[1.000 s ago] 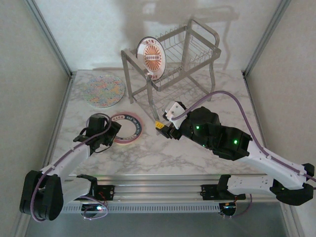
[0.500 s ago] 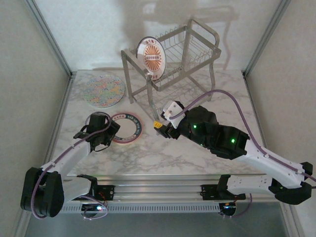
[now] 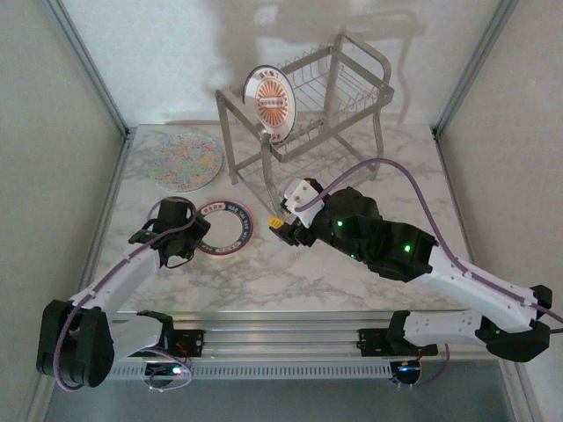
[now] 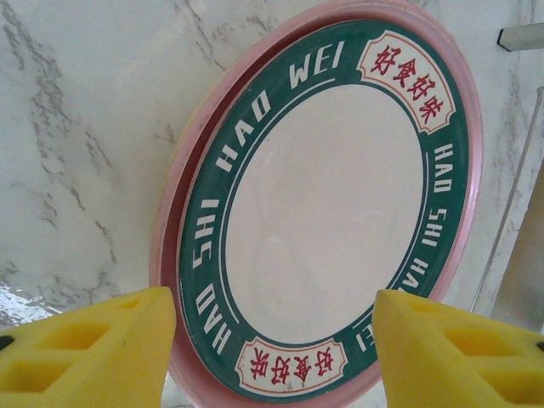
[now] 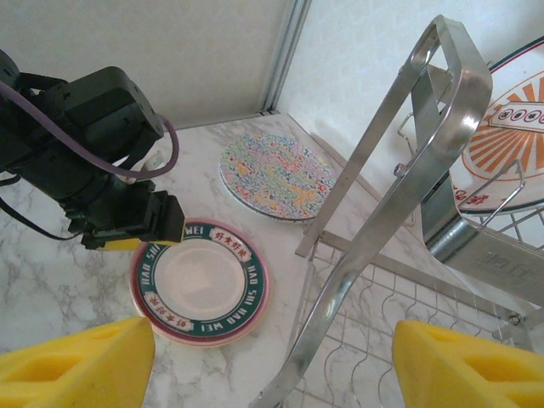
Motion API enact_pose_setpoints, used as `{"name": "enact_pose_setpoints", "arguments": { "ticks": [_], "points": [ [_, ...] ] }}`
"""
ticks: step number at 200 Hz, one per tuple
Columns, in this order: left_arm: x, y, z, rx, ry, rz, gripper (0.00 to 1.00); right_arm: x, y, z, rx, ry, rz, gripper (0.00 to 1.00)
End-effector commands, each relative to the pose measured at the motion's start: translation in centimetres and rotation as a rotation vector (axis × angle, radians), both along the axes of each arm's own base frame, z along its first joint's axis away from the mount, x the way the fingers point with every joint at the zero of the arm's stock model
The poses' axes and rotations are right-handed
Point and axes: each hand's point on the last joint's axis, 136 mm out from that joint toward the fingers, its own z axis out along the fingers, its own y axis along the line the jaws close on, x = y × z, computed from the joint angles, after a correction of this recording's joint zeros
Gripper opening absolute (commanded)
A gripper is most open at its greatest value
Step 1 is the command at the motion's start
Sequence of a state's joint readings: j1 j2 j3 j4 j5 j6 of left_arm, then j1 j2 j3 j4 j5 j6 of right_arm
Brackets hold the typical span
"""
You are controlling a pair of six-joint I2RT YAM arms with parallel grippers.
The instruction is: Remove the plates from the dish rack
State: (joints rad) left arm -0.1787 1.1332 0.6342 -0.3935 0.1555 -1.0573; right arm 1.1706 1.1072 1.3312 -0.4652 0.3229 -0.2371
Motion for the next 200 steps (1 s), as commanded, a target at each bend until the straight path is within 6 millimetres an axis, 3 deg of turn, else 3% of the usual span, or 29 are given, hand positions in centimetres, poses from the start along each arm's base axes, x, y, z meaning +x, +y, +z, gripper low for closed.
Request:
{"name": "enact_pose_setpoints", "arguments": {
  "ticks": [1, 20, 41, 73, 102, 130, 152, 175, 200],
  "points": [
    [0.4, 0.9, 1.3, 0.037, -0.024, 0.024, 0.63, 0.2, -0.1, 2.6, 0.057, -0.044, -0.018, 0.75],
    [0.8, 1.1, 2.5, 0.036, -0.054, 0.037, 0.62, 0.6, -0.3, 3.2, 0.073, -0.054, -0.039, 0.77],
    [2.0, 1.1, 5.9, 0.019, -0.154, 0.056, 0.63, 2.8, -1.5, 5.4, 0.131, -0.045, -0.117, 0.77],
    [4.8, 0.6, 13.8, -0.01, -0.382, 0.053, 0.63, 8.1, -3.7, 9.6, 0.26, -0.018, -0.263, 0.77],
    [6.9, -0.3, 22.3, -0.021, -0.608, 0.0, 0.63, 13.0, -4.9, 11.7, 0.392, 0.049, -0.35, 0.77],
    [7.5, -2.2, 30.0, -0.065, -0.849, -0.08, 0.63, 17.1, -4.9, 12.4, 0.477, 0.118, -0.357, 0.77],
    [6.6, -3.8, 35.2, -0.095, -1.01, -0.149, 0.63, 19.6, -4.8, 12.2, 0.497, 0.158, -0.37, 0.77],
    [5.2, -5.0, 39.0, -0.095, -1.129, -0.203, 0.63, 21.4, -4.1, 11.1, 0.488, 0.209, -0.353, 0.76],
    [3.8, -5.4, 41.8, -0.093, -1.211, -0.227, 0.63, 22.3, -3.3, 10.2, 0.473, 0.24, -0.334, 0.76]
  ]
}}
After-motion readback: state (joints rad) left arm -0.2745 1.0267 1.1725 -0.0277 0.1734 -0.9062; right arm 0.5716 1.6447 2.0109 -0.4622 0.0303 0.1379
